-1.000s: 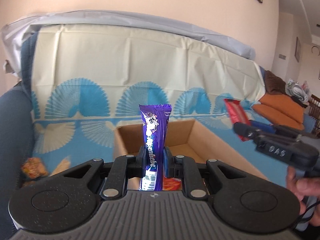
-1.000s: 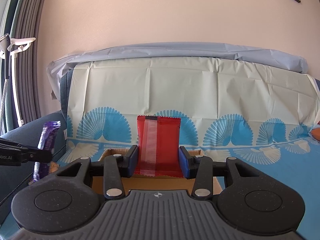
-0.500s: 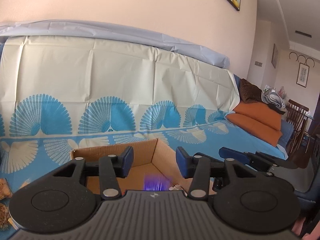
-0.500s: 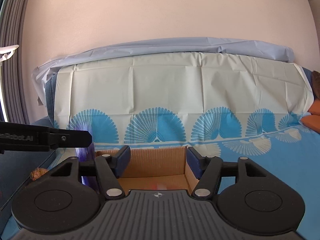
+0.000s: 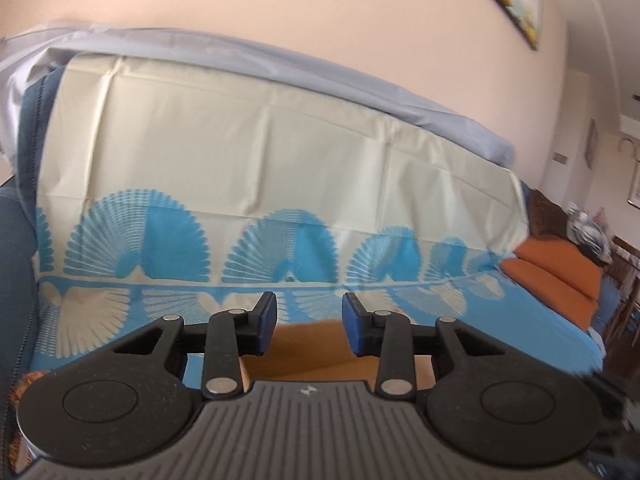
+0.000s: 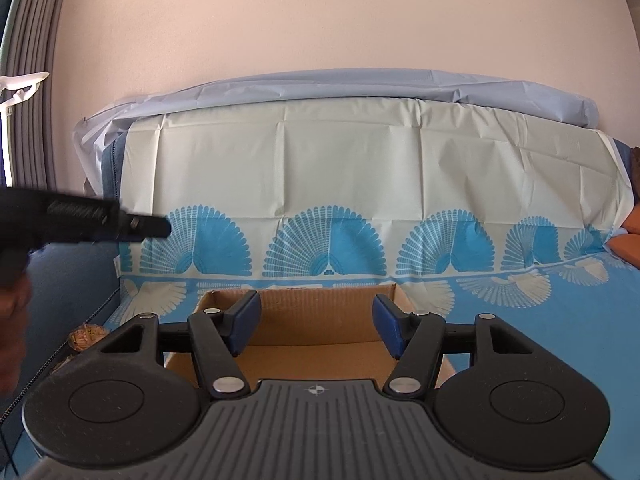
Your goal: Organize snacks
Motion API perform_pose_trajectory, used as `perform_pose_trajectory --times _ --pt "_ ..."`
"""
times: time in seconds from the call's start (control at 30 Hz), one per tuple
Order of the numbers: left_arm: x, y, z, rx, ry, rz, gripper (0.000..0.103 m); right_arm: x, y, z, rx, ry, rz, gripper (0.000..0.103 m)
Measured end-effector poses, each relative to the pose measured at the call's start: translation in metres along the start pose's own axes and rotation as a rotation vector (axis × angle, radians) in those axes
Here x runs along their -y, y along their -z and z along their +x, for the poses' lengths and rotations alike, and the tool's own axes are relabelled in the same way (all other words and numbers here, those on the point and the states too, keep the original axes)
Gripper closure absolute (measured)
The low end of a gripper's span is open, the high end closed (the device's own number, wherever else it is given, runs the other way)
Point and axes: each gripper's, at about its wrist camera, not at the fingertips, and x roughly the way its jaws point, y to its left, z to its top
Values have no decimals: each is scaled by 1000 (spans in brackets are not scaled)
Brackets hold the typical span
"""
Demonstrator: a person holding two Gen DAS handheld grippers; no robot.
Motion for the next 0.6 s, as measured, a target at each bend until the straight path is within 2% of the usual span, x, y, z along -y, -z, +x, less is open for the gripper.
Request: perform_pose_trajectory --times 0.1,0.2,0.23,0.3,0.33,0.47,0.6 --pt "-33 -14 17 -28 -64 -62 63 -8 0 0 -22 -6 24 43" --pt "-64 -1 23 -39 -112 -103 63 -15 0 -1 -28 -1 38 53" --pt "-74 8 26 -76 -133 -108 63 -18 0 -2 -28 -2 37 58" --pt "-88 21 40 -227 -219 -128 65 -25 0 -2 -24 -9 29 68" --pt "-94 23 46 -263 -222 -123 65 -29 0 -1 -23 -14 19 72" --pt "-123 17 39 -245 -252 -168 65 -51 1 9 -24 -31 -2 78" --pt "-154 13 31 -277 -264 -267 63 -90 8 26 -49 -123 -25 78"
